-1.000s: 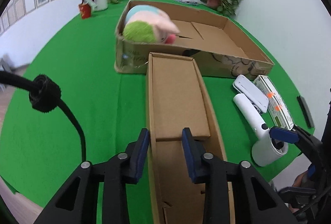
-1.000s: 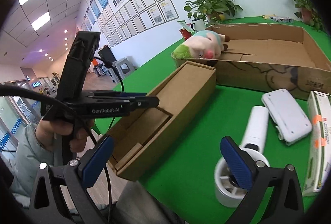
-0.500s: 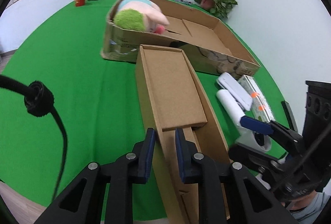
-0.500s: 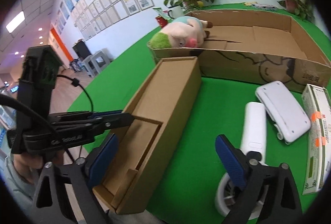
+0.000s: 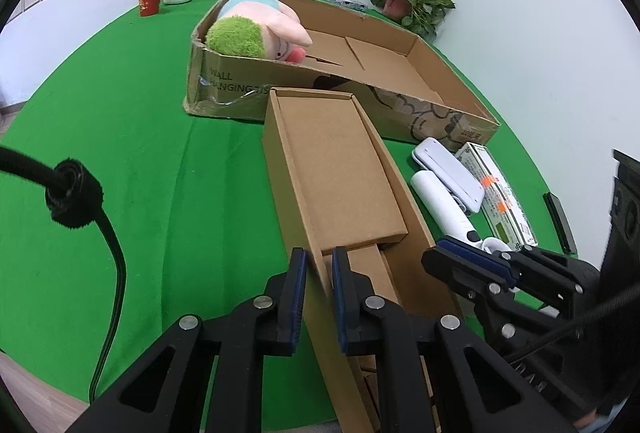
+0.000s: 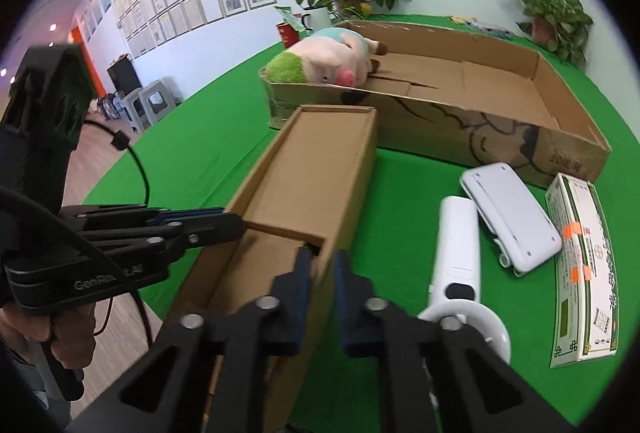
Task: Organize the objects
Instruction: 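Lift the narrow cardboard box with the left gripper over the large box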
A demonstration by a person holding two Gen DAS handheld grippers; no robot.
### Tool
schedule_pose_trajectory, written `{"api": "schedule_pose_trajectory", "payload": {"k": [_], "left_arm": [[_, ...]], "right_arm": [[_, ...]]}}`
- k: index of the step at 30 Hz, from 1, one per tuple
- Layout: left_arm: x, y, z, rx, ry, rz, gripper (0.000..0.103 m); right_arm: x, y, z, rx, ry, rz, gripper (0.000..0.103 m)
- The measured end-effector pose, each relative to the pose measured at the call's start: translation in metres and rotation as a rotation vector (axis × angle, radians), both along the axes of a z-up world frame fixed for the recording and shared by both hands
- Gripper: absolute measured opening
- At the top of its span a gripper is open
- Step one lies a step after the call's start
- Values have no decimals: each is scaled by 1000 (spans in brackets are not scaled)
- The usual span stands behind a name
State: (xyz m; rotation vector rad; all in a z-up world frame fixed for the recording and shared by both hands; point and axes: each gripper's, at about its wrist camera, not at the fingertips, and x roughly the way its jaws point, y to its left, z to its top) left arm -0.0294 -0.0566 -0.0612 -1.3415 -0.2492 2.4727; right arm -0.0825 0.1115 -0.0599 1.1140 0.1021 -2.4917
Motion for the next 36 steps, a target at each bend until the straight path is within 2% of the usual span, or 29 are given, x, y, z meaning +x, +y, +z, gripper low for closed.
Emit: {"api": "schedule_pose_trajectory", "payload": {"k": [5,10,19,27,36], "left_arm": [[3,2,0,-9,13,16,10],[2,2,1,-23,1,26,10],[6,4,5,-39,8,29,8],[15,14,39,-49,108,26,7],[1,40,92,-63,236,-10,7]], "right_arm": [[-3,0,-3,-3,-20,-22,9],[-4,-9,-2,46,-14,-47,9],[-2,-6,-2,-1,-34,-90,7],[14,0,22,-34,67,-109,7],[3,21,58,-91,169,-165,7]]}}
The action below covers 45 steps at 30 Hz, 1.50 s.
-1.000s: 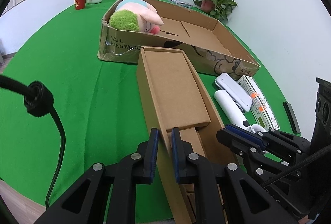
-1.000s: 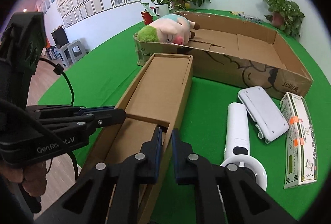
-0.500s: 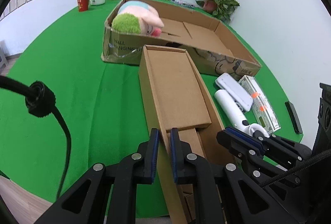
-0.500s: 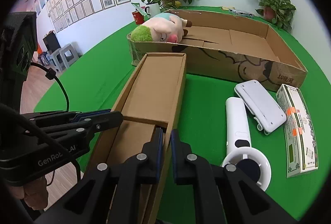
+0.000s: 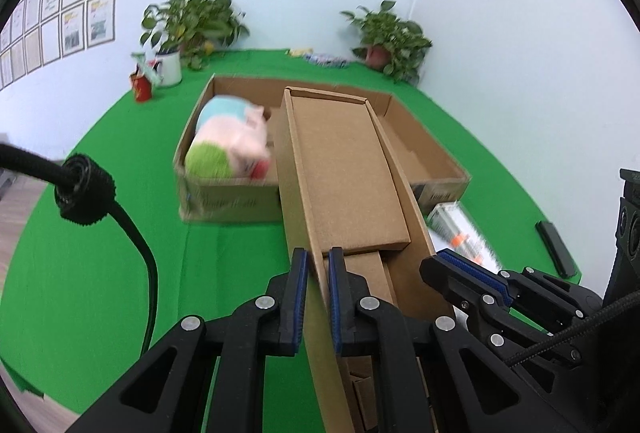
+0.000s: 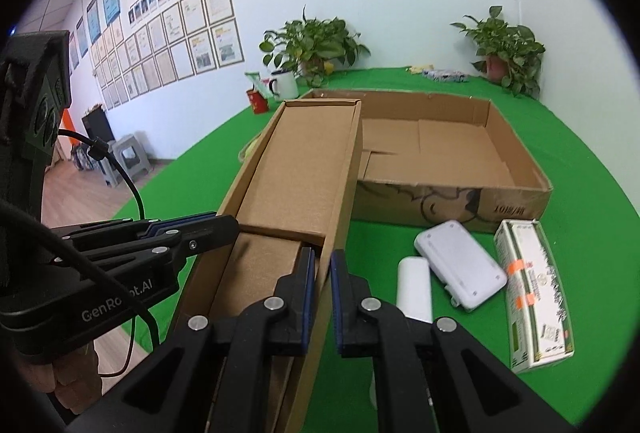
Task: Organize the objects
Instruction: 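Lift the narrow cardboard box with the left gripper over the large box, then lower the narrow box inside beside the plush pig and open the left gripper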
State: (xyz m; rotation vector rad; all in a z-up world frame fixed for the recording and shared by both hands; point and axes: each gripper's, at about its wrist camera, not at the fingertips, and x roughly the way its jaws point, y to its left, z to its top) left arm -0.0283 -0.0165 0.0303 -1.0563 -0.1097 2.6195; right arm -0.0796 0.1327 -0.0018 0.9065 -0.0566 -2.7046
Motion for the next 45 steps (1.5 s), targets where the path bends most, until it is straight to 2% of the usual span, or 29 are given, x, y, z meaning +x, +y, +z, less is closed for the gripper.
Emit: {"api": "schedule_pose_trajectory", "payload": {"k": [6,11,21,30,39,45], "left_arm": [[-24,20,30,-6,69,-22,7],[-48,30,48,-3,97,-38,7],[-95,38,71,-19,125,-44,7],[-145,31,83,-28,140,-41,7],[-218,25,90,-50,124,-34,7],[-274,34,73,-102,82,-28,7]], "right_arm": [[-17,12,21,0,62,-33,7],[-35,19,35,6,99,-47,7],[-71,28,45,-19,126,-50,7],[-103,27,52,-19,137,-37,7],[-149,25,57,-31,124,-14,7],[-185,30,47,-44,79,-14,7]]}}
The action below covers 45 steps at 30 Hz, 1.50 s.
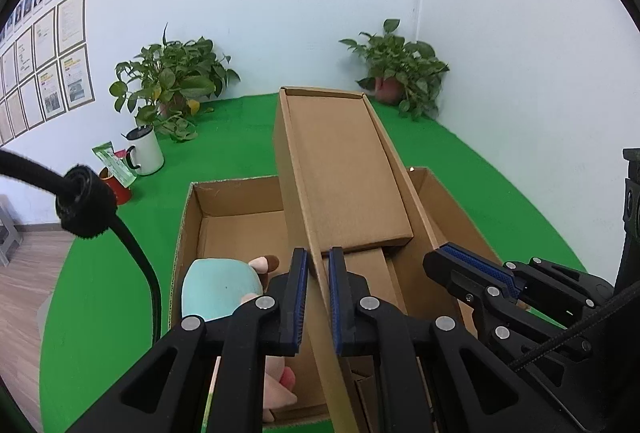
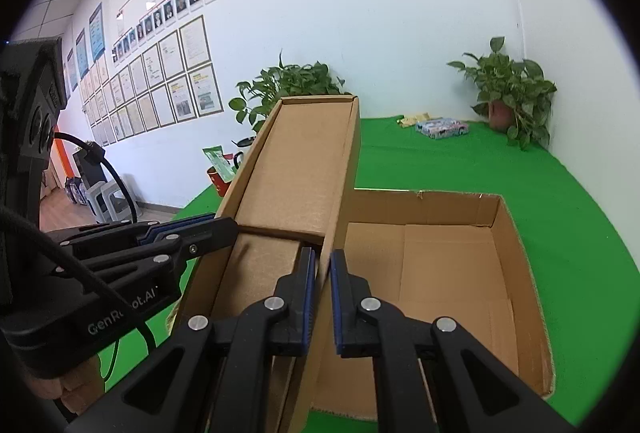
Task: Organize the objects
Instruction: 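Lower the narrow box inside beside the plush pig and open the left gripper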
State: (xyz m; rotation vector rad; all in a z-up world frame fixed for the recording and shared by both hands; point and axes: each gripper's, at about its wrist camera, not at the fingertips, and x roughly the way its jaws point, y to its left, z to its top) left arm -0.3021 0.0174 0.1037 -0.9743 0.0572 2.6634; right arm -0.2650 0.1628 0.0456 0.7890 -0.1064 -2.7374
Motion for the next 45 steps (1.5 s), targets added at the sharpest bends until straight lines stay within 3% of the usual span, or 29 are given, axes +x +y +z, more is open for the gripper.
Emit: {"api": "schedule_pose_trajectory", "payload": {"k": [14,22,29,45], "left_arm": [[-72,-1,-91,-96,-141,35,7],[-82,4,-141,-177,-209,29,6],[-75,5,-148,-173,-228,-4,10],[-19,-49,-104,-93,-173,27,10]], "right_arm": [[-57,-2,-57,-76,-160,17,7],[-68,-4,-88,-90,-251,15,7],[-72,-2,-96,-93,-293,10,6],[-78,-20,-100,6,-283,41,8]]}}
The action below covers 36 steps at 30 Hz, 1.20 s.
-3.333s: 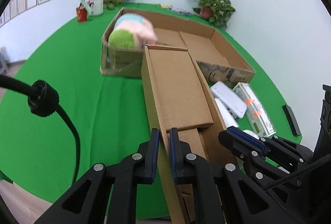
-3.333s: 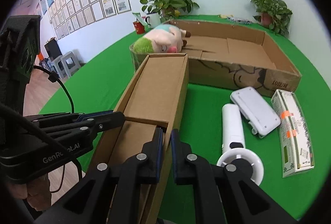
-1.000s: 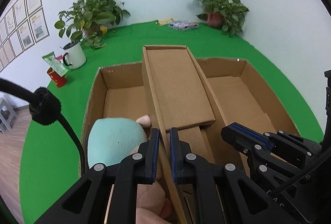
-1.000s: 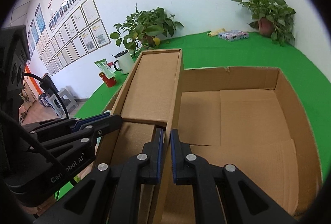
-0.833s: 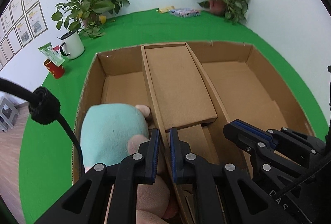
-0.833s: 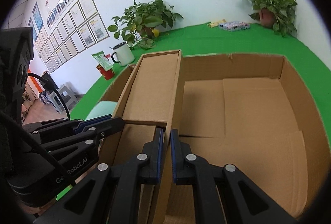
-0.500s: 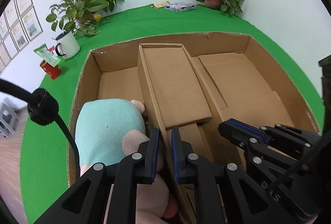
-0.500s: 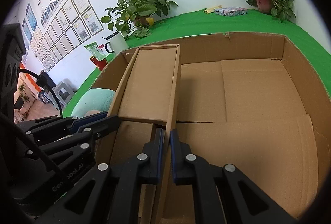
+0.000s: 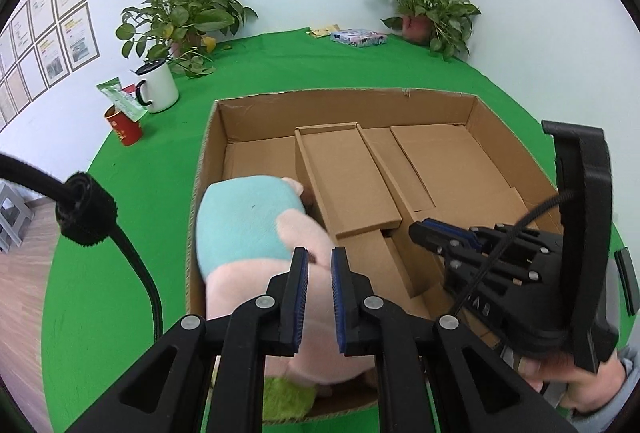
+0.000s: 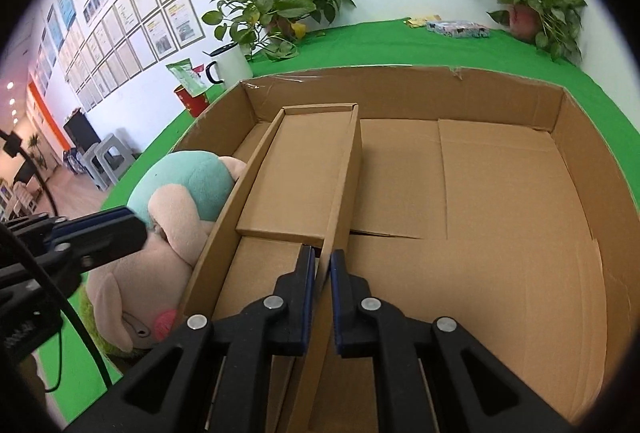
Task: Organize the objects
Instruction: 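Lower the narrow box inside beside the plush pig and open the left gripper, then move the right gripper to the white handheld fan and close on its head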
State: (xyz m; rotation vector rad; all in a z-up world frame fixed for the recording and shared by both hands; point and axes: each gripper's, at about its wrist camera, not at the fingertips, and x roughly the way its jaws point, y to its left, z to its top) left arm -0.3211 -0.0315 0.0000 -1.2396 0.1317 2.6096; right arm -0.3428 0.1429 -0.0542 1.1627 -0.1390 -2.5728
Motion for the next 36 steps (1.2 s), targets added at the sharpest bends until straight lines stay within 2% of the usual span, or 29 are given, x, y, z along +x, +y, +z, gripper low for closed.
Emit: {"api": "schedule_pose_trajectory", "payload": {"k": [4,5,7,8,9,10,12,14,19,23,29,36], "left_arm": [[18,-7,3,18,15,14,10],[22,-7,4,19,22,16,13],[33,-8,8,12,53,22,27],[42,-7,12,8,89,30,42],[49,-7,15,7,123,38,56],[60,-7,20,8,166,46,61],[80,-3,27,3,235,54,82],[101,2,32,-5,286,56,89],[143,19,38,31,299,48,90],[171,34,41,70,287,40,91],[194,56,40,111,225,-13,91],[196,57,39,154,193,-22,91]], "right_arm": [[0,5,0,-18,0,20,10],[3,8,3,-17,2,14,14],[13,13,12,5,29,-12,41],[23,16,19,27,63,-37,69],[34,20,25,40,98,-55,82],[50,25,33,62,147,-79,82],[71,30,39,102,175,-96,82],[94,35,43,151,193,-116,82],[140,50,45,220,201,-148,82],[166,61,46,226,191,-162,82],[195,68,45,226,195,-165,82],[213,76,43,203,198,-177,82]]}}
